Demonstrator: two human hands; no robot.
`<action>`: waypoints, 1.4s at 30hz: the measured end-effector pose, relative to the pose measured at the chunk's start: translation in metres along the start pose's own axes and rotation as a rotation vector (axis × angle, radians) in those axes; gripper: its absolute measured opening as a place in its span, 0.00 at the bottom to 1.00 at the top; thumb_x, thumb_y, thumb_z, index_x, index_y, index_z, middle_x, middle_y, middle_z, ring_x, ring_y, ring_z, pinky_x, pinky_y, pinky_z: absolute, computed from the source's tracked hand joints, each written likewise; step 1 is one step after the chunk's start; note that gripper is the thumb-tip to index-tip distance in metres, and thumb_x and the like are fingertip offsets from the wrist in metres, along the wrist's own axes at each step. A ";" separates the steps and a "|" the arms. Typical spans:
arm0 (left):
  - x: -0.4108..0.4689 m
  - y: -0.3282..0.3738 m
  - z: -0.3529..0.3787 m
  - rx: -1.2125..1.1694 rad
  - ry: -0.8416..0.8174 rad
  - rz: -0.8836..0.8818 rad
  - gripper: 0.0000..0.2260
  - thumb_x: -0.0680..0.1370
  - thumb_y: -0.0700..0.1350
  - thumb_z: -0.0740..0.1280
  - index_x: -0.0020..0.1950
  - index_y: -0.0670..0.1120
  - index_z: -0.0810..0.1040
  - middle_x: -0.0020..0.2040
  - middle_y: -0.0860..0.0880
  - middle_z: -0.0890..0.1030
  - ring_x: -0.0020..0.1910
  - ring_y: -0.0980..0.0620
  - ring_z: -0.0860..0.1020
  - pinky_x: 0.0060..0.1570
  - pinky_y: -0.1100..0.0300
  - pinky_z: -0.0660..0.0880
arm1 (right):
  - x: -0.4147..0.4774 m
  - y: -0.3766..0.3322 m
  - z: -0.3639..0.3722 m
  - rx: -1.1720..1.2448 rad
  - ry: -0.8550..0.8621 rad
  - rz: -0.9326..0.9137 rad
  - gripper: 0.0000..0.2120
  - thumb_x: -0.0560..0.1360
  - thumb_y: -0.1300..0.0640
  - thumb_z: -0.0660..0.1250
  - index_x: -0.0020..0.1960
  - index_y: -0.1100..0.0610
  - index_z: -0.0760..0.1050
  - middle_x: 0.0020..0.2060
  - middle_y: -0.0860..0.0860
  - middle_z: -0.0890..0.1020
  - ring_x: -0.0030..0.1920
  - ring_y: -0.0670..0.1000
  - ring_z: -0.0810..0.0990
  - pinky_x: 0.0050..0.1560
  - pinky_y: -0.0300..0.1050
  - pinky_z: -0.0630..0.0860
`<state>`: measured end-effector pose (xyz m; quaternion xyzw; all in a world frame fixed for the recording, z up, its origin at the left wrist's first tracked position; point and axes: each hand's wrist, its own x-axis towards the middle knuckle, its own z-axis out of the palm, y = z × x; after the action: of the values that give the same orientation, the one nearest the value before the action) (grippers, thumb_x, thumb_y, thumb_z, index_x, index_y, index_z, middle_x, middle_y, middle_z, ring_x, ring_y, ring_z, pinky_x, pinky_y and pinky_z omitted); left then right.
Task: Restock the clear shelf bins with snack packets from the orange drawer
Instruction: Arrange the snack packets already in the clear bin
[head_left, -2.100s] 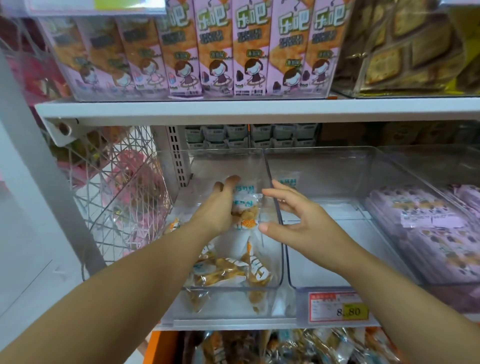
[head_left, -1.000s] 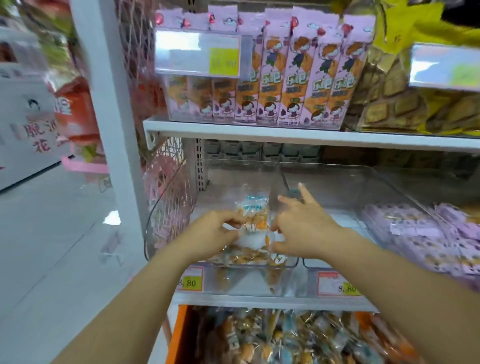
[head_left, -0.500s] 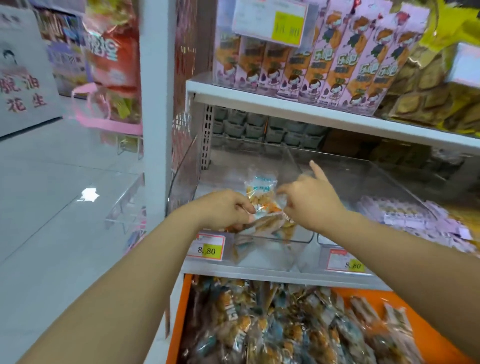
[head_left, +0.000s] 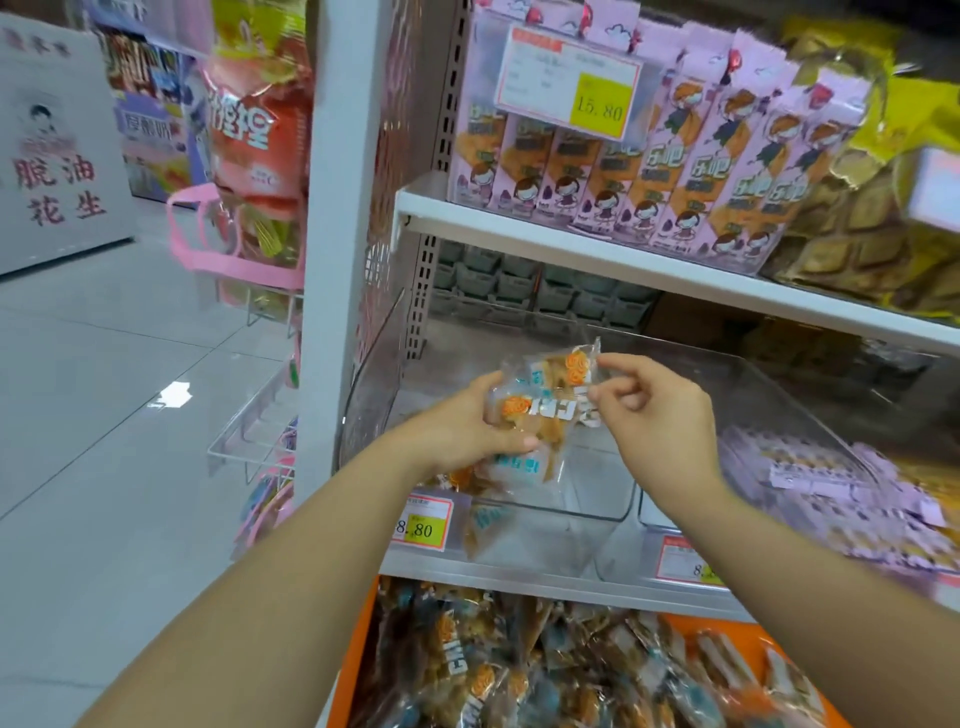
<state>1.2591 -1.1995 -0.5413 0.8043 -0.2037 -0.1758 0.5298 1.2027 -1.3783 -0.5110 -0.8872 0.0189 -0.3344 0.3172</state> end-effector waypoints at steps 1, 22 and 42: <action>0.003 -0.003 0.000 -0.063 0.014 -0.009 0.39 0.71 0.50 0.74 0.76 0.53 0.57 0.59 0.51 0.79 0.56 0.53 0.77 0.57 0.59 0.71 | 0.000 0.001 0.001 0.073 -0.014 0.033 0.14 0.73 0.62 0.69 0.57 0.51 0.79 0.31 0.41 0.79 0.35 0.38 0.77 0.44 0.35 0.74; -0.004 0.011 -0.012 -0.217 0.119 0.020 0.16 0.71 0.41 0.75 0.54 0.51 0.75 0.50 0.42 0.83 0.45 0.46 0.81 0.50 0.51 0.78 | -0.012 0.007 -0.059 0.210 -0.165 0.149 0.23 0.77 0.67 0.63 0.68 0.51 0.67 0.38 0.49 0.76 0.35 0.43 0.75 0.37 0.33 0.74; -0.008 0.041 0.035 -0.664 -0.052 -0.078 0.29 0.66 0.65 0.66 0.59 0.48 0.77 0.48 0.49 0.85 0.48 0.50 0.84 0.50 0.53 0.79 | -0.016 0.007 -0.043 0.277 -0.191 0.307 0.14 0.74 0.68 0.65 0.55 0.52 0.75 0.33 0.49 0.77 0.34 0.47 0.76 0.45 0.50 0.79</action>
<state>1.2296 -1.2372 -0.5163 0.5901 -0.1177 -0.2734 0.7505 1.1653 -1.4038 -0.4997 -0.8496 0.0776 -0.1959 0.4835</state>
